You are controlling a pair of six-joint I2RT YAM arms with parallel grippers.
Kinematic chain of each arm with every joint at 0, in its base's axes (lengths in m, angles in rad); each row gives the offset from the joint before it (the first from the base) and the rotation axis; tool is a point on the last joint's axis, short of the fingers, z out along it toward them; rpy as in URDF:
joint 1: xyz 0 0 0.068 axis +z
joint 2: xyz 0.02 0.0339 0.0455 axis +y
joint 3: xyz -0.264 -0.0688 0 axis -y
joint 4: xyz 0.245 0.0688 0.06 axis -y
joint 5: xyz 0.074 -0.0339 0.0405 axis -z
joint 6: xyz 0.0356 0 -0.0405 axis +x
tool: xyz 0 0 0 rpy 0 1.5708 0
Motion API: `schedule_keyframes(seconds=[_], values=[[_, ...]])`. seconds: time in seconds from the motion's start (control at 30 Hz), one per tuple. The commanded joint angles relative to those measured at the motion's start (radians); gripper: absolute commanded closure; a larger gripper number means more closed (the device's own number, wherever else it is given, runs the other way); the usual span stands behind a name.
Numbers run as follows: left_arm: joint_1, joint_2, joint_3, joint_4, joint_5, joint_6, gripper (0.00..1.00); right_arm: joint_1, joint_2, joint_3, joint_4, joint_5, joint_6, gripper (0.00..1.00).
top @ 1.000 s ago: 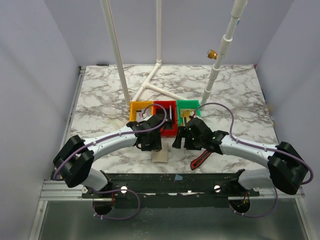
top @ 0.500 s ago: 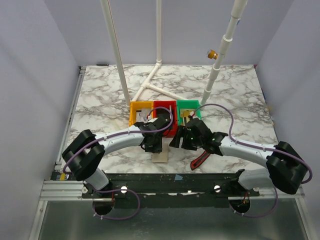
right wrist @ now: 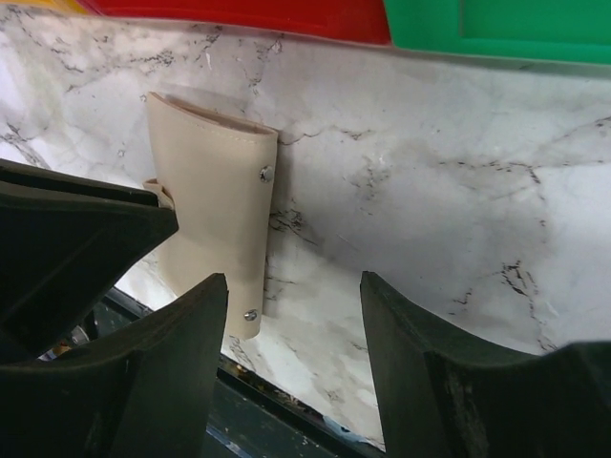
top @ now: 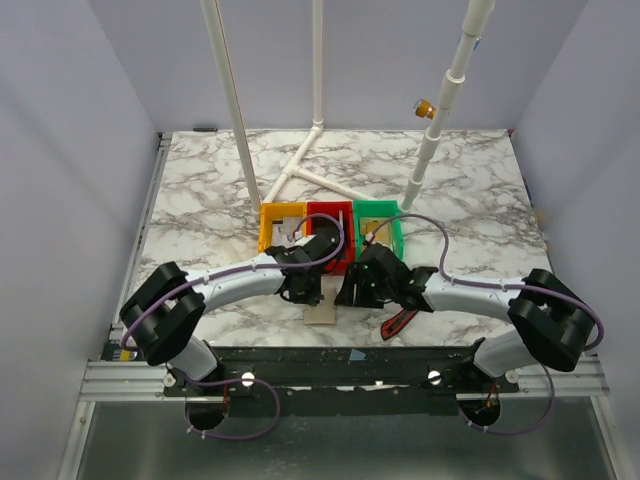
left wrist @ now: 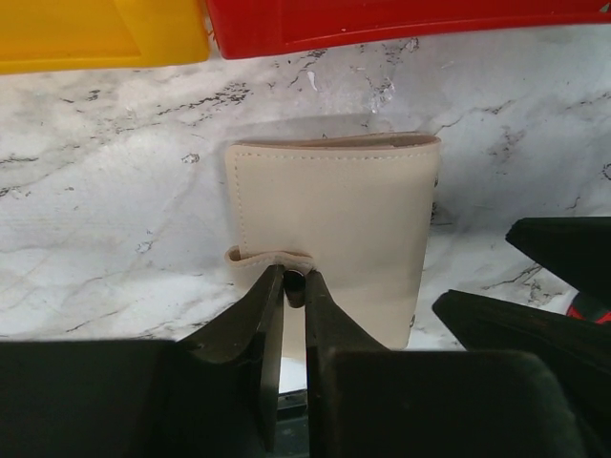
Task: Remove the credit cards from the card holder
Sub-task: Open the card holder at the center of the board.
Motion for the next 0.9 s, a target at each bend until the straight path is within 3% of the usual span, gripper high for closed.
schedule_keyframes(seconds=[0.0,0.23,0.5,0.67,0.87], values=[[-0.003,-0.033,-0.023,0.044,0.003,0.002,1.0,0.025,0.044,0.056,0.029,-0.006,-0.006,0.39],[-0.001,-0.064,-0.046,0.085,0.052,-0.004,1.0,0.061,0.115,0.116,0.0,0.03,-0.022,0.41],[0.026,-0.13,-0.088,0.121,0.098,-0.006,1.0,0.076,0.211,0.163,-0.092,0.1,-0.02,0.68],[0.053,-0.173,-0.13,0.134,0.103,0.005,1.0,0.08,0.259,0.183,-0.165,0.142,-0.018,0.75],[0.083,-0.26,-0.183,0.112,0.104,0.012,1.0,0.08,0.241,0.17,-0.169,0.151,-0.007,0.75]])
